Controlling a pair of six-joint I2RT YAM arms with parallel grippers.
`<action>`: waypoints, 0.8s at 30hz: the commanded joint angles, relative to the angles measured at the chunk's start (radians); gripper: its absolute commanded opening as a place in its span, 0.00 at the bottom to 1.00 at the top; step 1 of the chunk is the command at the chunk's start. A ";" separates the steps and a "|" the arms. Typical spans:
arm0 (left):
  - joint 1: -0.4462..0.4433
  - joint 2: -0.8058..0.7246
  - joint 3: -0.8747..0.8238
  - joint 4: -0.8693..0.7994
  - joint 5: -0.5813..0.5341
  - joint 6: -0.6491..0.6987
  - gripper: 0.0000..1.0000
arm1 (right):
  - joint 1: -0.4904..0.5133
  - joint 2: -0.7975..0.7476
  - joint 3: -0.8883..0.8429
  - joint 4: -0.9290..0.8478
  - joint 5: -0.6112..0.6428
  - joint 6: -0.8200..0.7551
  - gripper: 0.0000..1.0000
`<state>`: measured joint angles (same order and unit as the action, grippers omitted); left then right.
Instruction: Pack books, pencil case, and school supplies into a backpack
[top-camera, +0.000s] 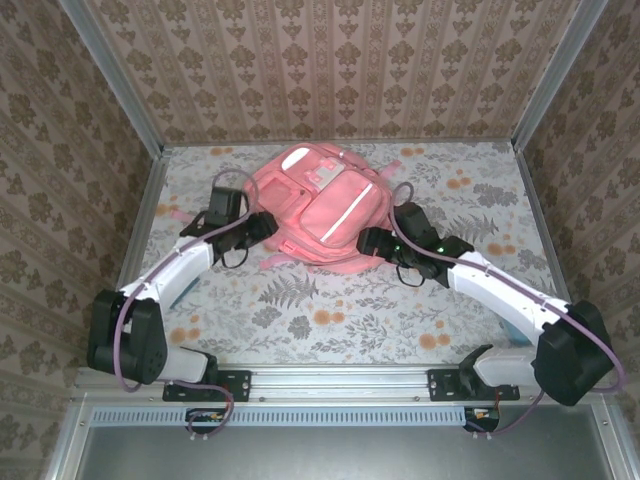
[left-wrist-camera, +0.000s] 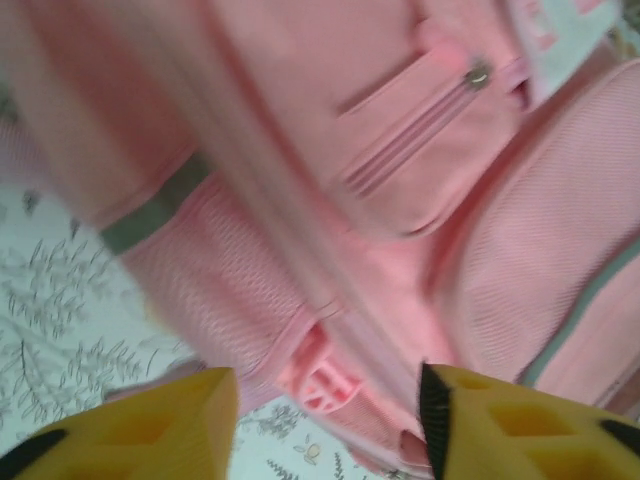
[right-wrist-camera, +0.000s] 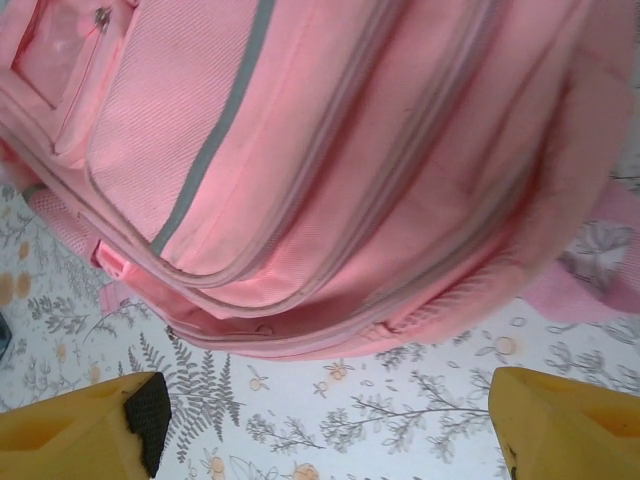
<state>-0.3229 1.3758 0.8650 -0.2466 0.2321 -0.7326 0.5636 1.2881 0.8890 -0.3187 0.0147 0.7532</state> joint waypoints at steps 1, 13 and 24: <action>0.005 -0.024 -0.083 0.134 0.062 -0.134 0.44 | 0.025 0.041 0.053 0.023 -0.009 -0.018 0.85; -0.018 0.154 -0.185 0.523 0.252 -0.322 0.52 | 0.076 0.096 0.078 0.041 -0.015 0.006 0.85; -0.080 0.175 -0.218 0.512 0.166 -0.372 0.62 | 0.079 0.096 0.079 0.035 -0.012 0.015 0.85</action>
<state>-0.3923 1.5772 0.6754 0.2707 0.4255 -1.0832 0.6380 1.3746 0.9371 -0.2874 0.0113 0.7620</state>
